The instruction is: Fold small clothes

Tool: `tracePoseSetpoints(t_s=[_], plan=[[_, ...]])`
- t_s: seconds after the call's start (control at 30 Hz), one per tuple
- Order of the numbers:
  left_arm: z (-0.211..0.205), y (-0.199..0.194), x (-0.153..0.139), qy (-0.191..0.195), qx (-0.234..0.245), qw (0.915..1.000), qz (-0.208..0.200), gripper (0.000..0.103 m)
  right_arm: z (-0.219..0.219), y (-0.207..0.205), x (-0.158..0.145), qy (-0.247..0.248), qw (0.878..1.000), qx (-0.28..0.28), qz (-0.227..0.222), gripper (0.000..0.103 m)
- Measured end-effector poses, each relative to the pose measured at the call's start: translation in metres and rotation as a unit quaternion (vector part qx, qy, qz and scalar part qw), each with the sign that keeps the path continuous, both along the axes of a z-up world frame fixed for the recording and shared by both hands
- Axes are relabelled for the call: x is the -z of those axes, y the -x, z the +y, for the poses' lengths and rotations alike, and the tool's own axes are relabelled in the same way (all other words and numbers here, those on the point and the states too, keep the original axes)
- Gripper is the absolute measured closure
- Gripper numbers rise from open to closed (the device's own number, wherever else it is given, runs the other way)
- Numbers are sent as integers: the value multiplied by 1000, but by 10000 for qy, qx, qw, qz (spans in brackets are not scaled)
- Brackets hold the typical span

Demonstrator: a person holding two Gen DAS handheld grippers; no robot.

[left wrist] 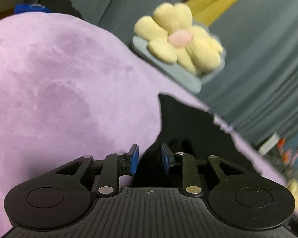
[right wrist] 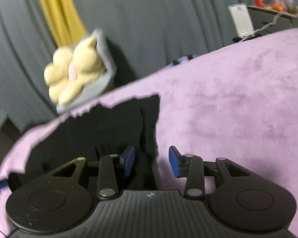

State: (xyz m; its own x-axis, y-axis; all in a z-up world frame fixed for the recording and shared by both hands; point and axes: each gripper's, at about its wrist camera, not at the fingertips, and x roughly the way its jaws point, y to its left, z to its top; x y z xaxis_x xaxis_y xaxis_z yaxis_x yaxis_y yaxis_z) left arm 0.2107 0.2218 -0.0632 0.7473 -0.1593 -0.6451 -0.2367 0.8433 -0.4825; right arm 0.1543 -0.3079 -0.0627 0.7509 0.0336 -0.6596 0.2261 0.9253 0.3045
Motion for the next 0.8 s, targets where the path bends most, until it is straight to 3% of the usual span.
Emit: tracePoseSetpoints(t_s=[0.13,0.37,0.5,0.57,0.63,0.67,0.73,0.8], plan=[[-11,0,6,-791,584,9949,226,71,30,-9,5,1040,9918,-746,45,65],[-37,-19,15,-1156,1216,9857,147,60,60,-33,7,1999,9684,-1483,-128,61],[-46,-37,17,-1462,1284,9809,-35,56,62,-51,10,1930,9666,-1677,-183,61],[-49,-45,17,-1653,1285,9777,-129,49,62,-59,11,1891,9663,-1736,-172,62],[-49,-51,17,-1754,1271,9761,-180,48,63,-63,12,1808,9668,-1801,-150,75],[-48,-55,18,-1696,1291,9769,-183,49,63,-65,13,1713,9676,-1853,-114,91],[-46,-60,21,-1419,1399,9798,-176,56,65,-66,14,1598,9693,-1869,-52,94],[-45,-62,22,-1224,1450,9817,-140,83,65,-65,13,1514,9719,-1800,-105,95]])
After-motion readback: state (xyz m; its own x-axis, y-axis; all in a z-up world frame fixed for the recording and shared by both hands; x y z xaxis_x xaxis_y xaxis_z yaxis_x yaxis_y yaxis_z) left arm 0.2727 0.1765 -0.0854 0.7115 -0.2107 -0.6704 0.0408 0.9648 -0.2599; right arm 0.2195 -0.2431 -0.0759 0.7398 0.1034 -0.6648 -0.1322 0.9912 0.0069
